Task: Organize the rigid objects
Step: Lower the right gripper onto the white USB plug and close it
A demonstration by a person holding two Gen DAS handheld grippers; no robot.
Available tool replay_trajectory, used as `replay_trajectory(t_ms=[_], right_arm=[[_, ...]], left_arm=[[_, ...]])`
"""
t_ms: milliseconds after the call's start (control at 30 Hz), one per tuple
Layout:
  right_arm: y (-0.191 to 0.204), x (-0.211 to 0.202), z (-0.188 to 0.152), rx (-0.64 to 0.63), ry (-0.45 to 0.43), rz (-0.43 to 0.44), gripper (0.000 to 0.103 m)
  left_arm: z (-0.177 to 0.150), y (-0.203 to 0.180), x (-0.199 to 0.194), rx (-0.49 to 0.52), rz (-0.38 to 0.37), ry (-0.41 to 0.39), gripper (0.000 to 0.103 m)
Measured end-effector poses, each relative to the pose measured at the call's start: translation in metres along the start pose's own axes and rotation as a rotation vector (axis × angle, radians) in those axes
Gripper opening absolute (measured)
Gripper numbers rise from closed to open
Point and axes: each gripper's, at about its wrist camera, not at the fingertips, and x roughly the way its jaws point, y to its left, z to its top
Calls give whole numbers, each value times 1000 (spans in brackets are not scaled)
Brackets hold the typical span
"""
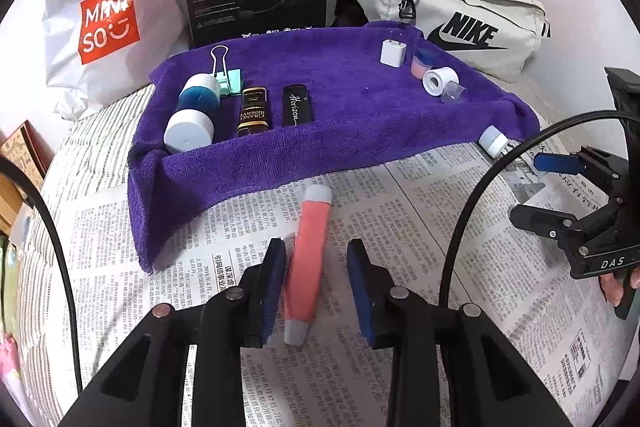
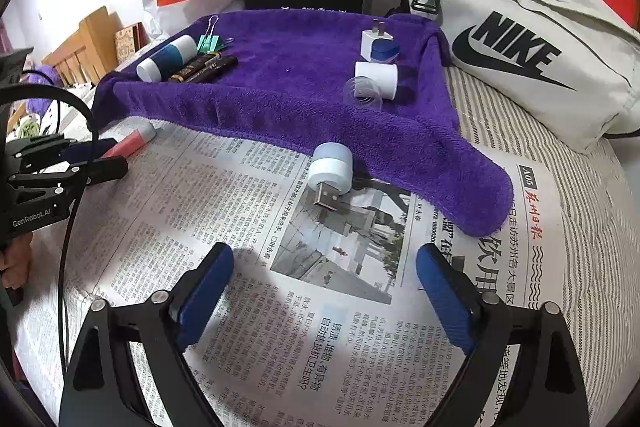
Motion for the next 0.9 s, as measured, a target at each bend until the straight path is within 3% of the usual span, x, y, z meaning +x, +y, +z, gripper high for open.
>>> replay_trajectory(t_ms=[233,300,333,367,533,733,900], right_arm=[[-1,-2,-1,12,-4,-10,91],[-2,-4,2,29,-10,-11,72],[-3,-5,5,45,-14,-4,56],[-4,-5,7,59,-10,7,50],[-3,-1,21,82,-4,55,47],[2,13,31,58,9,-10,46],[4,19,36,45,-10,-48,38]], left_arm=[[0,6,-1,-30,-40,-3,31],[1,4,0,-20,-28,-1,31],[1,4,0,-20,-28,-2,31],[1,4,-1,-21,-29,-2,31],[0,1,0,-10,-14,0,31],[1,1,0,-12,-15,0,31],[1,1,0,-14,-18,0,31]])
